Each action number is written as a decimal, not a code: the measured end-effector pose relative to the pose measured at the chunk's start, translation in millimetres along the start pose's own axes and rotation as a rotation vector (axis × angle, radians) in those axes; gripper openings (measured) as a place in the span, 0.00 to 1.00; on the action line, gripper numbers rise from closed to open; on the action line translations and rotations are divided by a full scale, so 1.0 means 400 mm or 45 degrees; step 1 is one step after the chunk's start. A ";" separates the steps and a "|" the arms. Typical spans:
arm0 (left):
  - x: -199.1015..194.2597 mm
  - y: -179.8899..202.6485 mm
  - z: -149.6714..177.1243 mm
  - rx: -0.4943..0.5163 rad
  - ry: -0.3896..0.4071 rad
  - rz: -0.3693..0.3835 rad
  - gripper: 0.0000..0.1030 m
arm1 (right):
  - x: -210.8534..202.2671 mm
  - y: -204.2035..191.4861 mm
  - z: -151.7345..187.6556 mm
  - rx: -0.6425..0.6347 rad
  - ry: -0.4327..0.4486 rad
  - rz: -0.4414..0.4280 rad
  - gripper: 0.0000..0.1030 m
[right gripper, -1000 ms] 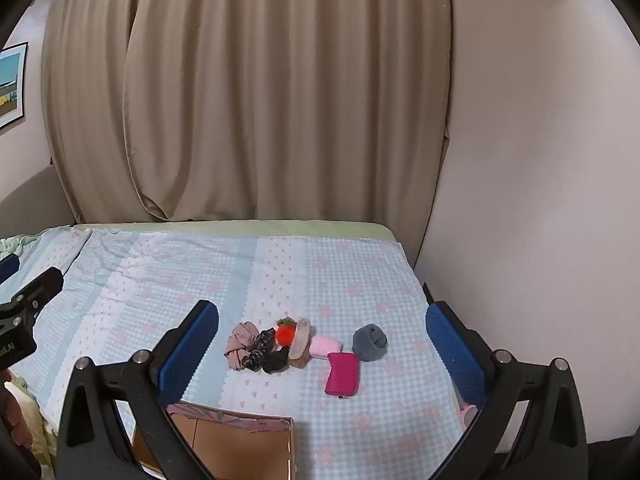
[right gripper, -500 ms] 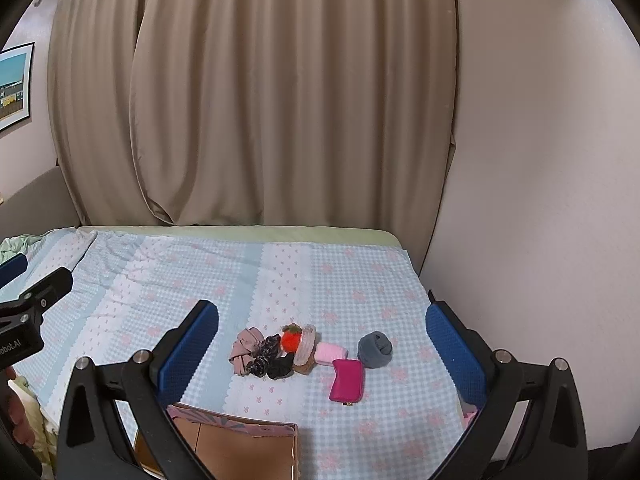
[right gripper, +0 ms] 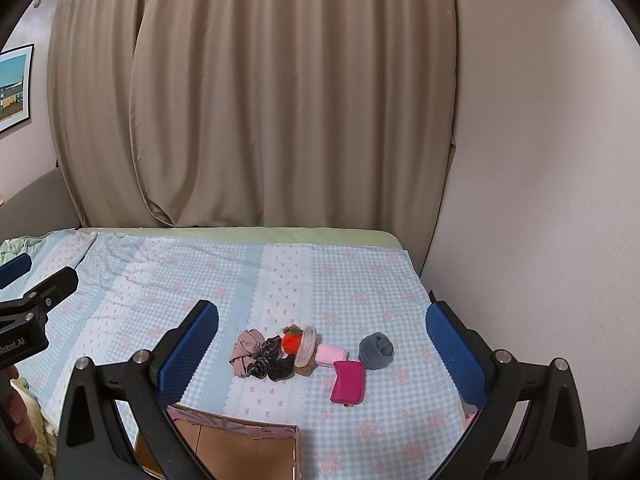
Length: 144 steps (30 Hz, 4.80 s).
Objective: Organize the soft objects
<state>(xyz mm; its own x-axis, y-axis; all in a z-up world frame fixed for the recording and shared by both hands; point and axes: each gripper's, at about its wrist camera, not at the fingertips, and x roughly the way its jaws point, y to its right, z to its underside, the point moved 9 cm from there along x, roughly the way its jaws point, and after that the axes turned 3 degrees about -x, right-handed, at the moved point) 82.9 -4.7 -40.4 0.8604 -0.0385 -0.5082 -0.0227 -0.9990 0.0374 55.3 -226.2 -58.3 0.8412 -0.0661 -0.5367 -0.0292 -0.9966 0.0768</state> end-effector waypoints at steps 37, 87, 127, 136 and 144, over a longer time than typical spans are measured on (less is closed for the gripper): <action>0.014 0.009 -0.002 -0.004 -0.013 0.024 1.00 | 0.005 -0.003 0.019 0.028 0.025 0.003 1.00; 0.988 0.010 0.504 0.144 -0.922 0.331 0.92 | 0.692 0.096 0.495 0.240 -0.624 -0.001 1.00; 1.121 0.060 0.465 0.230 -0.991 0.440 0.17 | 0.898 0.115 0.607 0.253 -0.789 0.035 0.42; 0.920 0.043 0.287 0.128 -0.848 0.362 0.17 | 0.764 0.104 0.443 0.254 -0.686 -0.042 0.42; 0.692 -0.002 0.191 -0.013 -0.735 0.248 0.17 | 0.603 0.072 0.310 0.157 -0.618 -0.163 0.42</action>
<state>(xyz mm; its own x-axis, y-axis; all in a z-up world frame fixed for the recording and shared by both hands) 282.3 -16.2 -246.8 0.4260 -0.2284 -0.8754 -0.1445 -0.9724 0.1834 190.3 -276.8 -289.8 0.4958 0.0706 -0.8656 -0.0308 -0.9946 -0.0987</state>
